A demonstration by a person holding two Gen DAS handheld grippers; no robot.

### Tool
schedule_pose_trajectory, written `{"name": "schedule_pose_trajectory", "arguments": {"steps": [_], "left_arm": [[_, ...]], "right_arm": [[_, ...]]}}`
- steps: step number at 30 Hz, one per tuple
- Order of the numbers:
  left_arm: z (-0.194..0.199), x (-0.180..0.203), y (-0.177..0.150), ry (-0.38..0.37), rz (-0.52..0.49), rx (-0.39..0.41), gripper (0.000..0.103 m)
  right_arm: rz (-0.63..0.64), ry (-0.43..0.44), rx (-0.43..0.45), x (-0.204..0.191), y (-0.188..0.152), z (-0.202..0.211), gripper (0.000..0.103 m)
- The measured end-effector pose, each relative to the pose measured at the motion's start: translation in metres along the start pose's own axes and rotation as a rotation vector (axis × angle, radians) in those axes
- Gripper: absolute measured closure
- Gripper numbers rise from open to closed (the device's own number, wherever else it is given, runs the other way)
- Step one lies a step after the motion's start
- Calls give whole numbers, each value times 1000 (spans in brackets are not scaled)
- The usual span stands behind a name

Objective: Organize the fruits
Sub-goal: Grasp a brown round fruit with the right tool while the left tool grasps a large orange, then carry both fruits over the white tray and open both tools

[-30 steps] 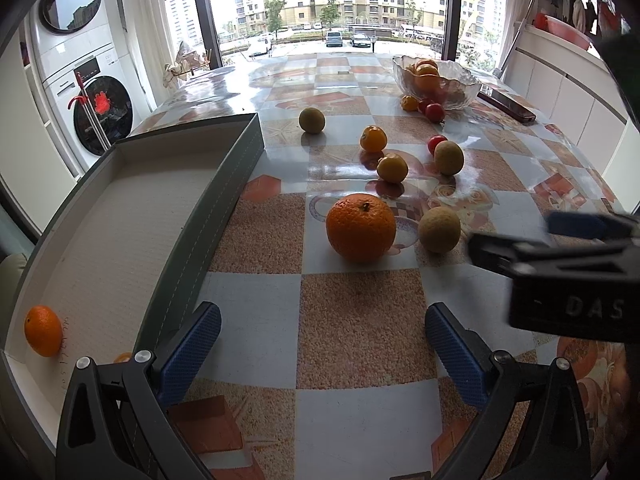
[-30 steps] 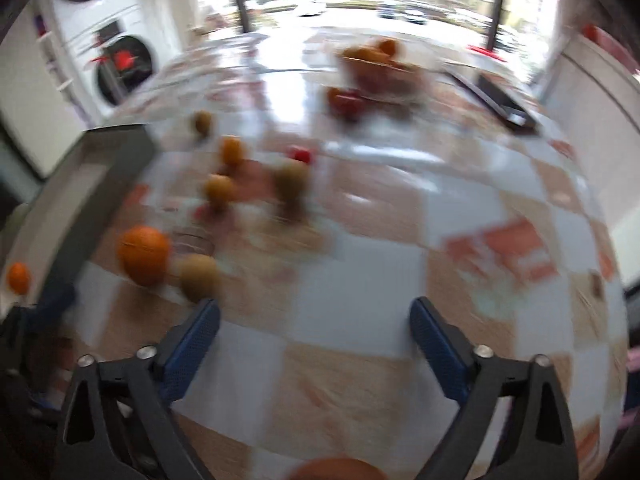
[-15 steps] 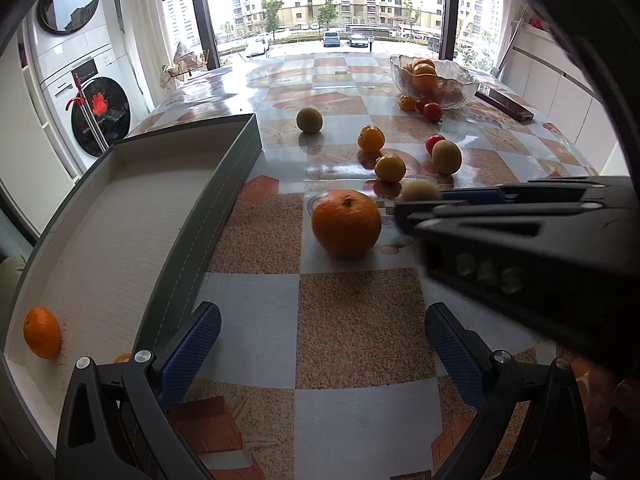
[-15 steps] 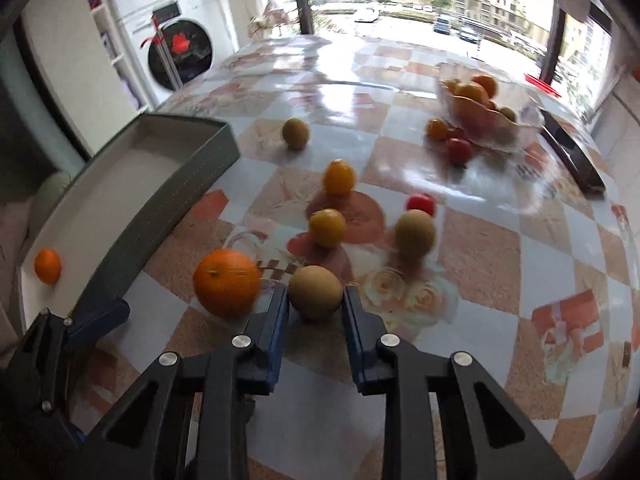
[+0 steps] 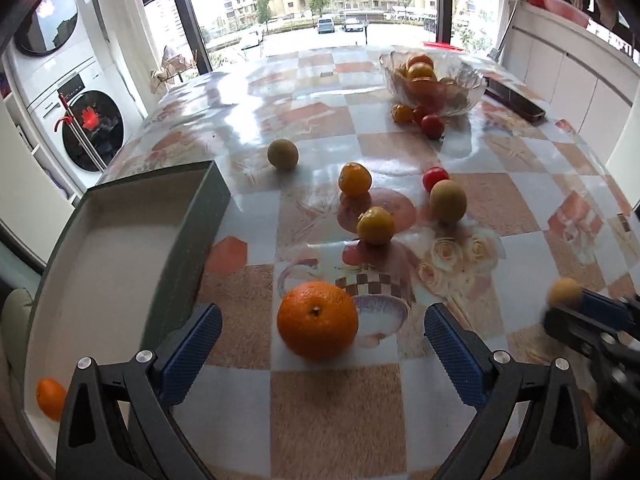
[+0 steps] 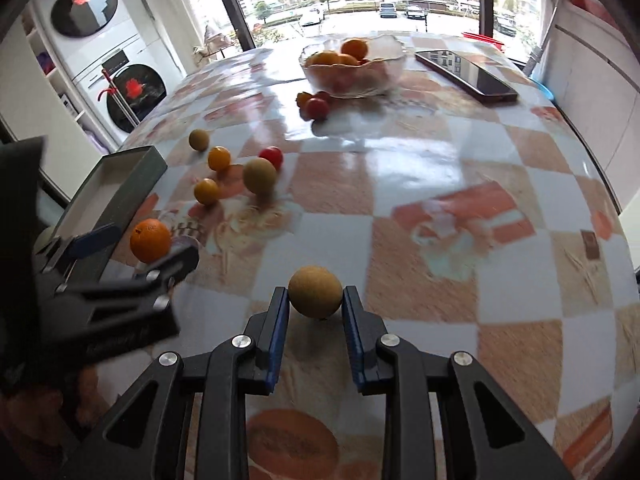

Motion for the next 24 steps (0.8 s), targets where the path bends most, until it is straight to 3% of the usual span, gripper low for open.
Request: {"name": "schedule_pose_trajectory", "arguments": {"steps": [3, 5, 8, 12, 17, 24], "left_arm": [[-1, -1, 0, -47, 35, -15, 24], [-1, 0, 1, -90, 63, -26, 45], [1, 2, 0, -104, 58, -21, 65], [13, 0, -3, -147, 72, -28, 65], [49, -27, 1, -195, 121, 37, 65], [83, -102, 13, -90, 198, 157, 65]], "right_arm": [[-3, -3, 2, 3, -5, 4, 74], [-6, -3, 1, 4, -5, 5, 74], [-5, -5, -3, 3, -7, 7, 74], [0, -8, -8, -1, -9, 10, 74], [20, -11, -6, -10, -5, 17, 74], [83, 48, 12, -58, 22, 20, 74]]}}
Point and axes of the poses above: each gripper's, at about its wrist camera, not at the fingertips, and z roughly against the way its jaws point, x to its right, y to its top, the point moved 4 cm from there along -z, roughly the way its jaws point, and after that the axes turned 11 degrees about z, right-handed, at the moved point
